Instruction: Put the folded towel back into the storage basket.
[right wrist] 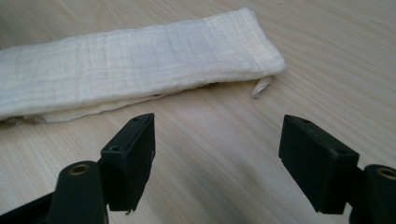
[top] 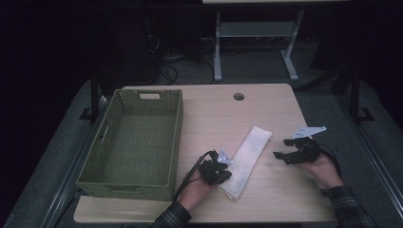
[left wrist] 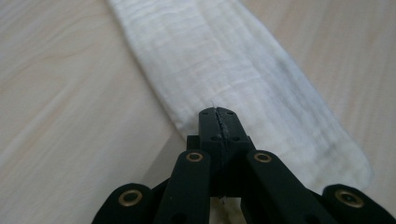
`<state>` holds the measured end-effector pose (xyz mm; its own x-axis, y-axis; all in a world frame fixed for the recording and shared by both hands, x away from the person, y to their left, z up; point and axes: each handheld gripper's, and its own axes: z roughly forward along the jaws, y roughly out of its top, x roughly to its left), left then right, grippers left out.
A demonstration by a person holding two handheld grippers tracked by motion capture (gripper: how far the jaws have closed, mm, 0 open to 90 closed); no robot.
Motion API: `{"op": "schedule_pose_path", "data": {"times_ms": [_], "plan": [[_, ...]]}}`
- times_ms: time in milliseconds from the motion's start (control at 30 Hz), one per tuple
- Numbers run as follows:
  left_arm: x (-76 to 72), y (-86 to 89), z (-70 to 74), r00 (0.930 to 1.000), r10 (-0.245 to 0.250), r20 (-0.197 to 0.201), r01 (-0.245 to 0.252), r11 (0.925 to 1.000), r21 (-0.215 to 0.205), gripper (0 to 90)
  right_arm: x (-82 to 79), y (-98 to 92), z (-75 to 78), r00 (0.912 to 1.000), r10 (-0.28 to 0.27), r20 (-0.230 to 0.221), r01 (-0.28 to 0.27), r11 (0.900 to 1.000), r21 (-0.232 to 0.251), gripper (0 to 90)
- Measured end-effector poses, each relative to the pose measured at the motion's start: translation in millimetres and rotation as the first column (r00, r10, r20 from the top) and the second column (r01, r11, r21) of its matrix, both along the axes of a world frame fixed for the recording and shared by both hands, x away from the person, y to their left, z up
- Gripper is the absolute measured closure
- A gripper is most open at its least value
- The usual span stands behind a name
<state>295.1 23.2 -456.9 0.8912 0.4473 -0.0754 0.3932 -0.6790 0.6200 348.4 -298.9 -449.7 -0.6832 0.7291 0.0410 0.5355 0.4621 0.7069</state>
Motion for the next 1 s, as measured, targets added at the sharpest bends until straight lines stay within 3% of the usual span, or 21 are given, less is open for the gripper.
{"op": "schedule_pose_path", "data": {"times_ms": [367,700,833,1000], "plan": [[-14.3,-32.4,-3.9,0.9949,-0.101,-0.006,0.1,0.9935,-0.054,89.5,0.3,0.6,-0.1,1.0,0.001,0.0,-0.001,1.0,0.002,26.6],[-17.7,-64.0,-6.3,0.9802,-0.198,0.005,0.198,0.9778,-0.069,89.4,0.2,0.9,-0.1,1.0,-0.002,0.002,0.002,1.0,0.002,26.5],[-17.9,-73.1,-7.3,0.9761,-0.217,-0.009,0.216,0.9727,-0.086,88.9,0.3,0.7,-0.2,1.0,-0.002,0.002,0.002,1.0,0.0,26.5],[-16.5,-72.4,-7.0,0.976,-0.216,-0.026,0.212,0.9712,-0.108,84.8,0.8,-0.3,-0.3,1.0,0.003,0.005,-0.003,1.0,0.0,26.4]]}}
